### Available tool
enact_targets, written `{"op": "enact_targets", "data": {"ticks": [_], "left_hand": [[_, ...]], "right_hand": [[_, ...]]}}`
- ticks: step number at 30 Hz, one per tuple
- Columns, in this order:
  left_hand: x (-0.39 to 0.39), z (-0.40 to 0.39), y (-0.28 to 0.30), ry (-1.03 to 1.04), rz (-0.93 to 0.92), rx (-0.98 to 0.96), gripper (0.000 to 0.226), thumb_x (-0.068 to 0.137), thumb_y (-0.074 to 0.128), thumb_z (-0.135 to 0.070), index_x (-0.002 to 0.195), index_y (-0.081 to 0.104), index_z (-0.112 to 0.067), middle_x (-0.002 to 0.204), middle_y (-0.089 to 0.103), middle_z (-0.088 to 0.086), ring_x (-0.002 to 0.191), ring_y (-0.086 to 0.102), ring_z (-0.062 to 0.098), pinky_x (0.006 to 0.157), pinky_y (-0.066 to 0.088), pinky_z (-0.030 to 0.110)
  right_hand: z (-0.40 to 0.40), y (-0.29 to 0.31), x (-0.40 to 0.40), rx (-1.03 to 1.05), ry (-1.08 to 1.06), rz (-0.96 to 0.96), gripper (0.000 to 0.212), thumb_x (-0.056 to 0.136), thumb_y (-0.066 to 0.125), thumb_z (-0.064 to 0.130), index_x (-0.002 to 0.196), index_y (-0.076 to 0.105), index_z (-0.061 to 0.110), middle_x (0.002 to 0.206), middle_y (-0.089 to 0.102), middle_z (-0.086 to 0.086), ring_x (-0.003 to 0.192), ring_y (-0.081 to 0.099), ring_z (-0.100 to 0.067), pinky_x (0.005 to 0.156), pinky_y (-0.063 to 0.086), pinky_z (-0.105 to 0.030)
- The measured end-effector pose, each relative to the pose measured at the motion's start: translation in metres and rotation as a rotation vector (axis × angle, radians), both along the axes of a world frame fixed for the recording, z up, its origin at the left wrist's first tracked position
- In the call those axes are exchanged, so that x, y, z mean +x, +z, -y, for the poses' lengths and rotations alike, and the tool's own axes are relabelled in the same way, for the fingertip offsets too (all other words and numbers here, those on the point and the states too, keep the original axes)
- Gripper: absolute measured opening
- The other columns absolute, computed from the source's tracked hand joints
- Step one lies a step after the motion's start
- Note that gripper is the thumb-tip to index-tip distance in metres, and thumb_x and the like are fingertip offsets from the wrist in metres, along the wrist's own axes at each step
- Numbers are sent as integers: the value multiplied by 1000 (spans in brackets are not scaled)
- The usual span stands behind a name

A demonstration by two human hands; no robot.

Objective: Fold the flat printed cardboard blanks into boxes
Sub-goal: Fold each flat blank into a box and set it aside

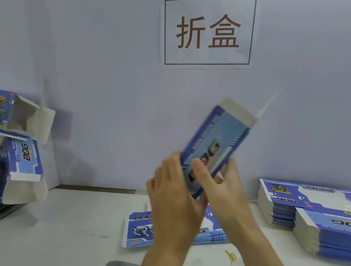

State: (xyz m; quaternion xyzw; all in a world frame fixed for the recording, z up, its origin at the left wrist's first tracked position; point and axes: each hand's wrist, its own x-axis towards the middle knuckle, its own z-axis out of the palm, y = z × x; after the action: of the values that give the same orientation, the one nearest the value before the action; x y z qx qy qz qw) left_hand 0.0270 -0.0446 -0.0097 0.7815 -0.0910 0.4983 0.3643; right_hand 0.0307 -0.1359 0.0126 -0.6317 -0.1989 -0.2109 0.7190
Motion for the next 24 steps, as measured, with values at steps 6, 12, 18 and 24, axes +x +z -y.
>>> {"op": "enact_targets", "data": {"ticks": [6, 12, 18, 24], "left_hand": [[-2, 5, -1, -533, -131, 158, 57, 86, 70, -36, 139, 46, -38, 128, 53, -26, 119, 51, 3, 97, 51, 30], [0, -25, 12, -542, -149, -98, 38, 87, 69, -47, 122, 63, -35, 122, 60, -22, 116, 53, -5, 91, 43, 8], [-3, -60, 29, -855, -331, -383, 83, 73, 74, -62, 145, 38, -43, 137, 60, -14, 123, 61, 10, 99, 54, 32], [-8, -53, 38, -703, -94, -316, 78, 70, 77, -47, 140, 45, -30, 122, 67, -15, 113, 65, 5, 88, 55, 19]], "right_hand": [[43, 3, 10, 262, -90, -72, 79, 51, 85, 49, 118, 52, 24, 90, 73, 6, 85, 75, -20, 67, 59, -37], [62, 1, 8, 89, 70, -137, 72, 53, 83, 38, 119, 56, 26, 113, 73, -8, 95, 73, -29, 80, 59, -51], [63, 4, -8, -237, 547, -154, 76, 63, 76, 24, 133, 46, 24, 121, 70, -8, 112, 67, -31, 84, 59, -36], [44, 10, -9, -82, 456, -71, 84, 79, 71, 17, 149, 28, 38, 125, 69, -1, 113, 67, -26, 82, 58, -32]]}}
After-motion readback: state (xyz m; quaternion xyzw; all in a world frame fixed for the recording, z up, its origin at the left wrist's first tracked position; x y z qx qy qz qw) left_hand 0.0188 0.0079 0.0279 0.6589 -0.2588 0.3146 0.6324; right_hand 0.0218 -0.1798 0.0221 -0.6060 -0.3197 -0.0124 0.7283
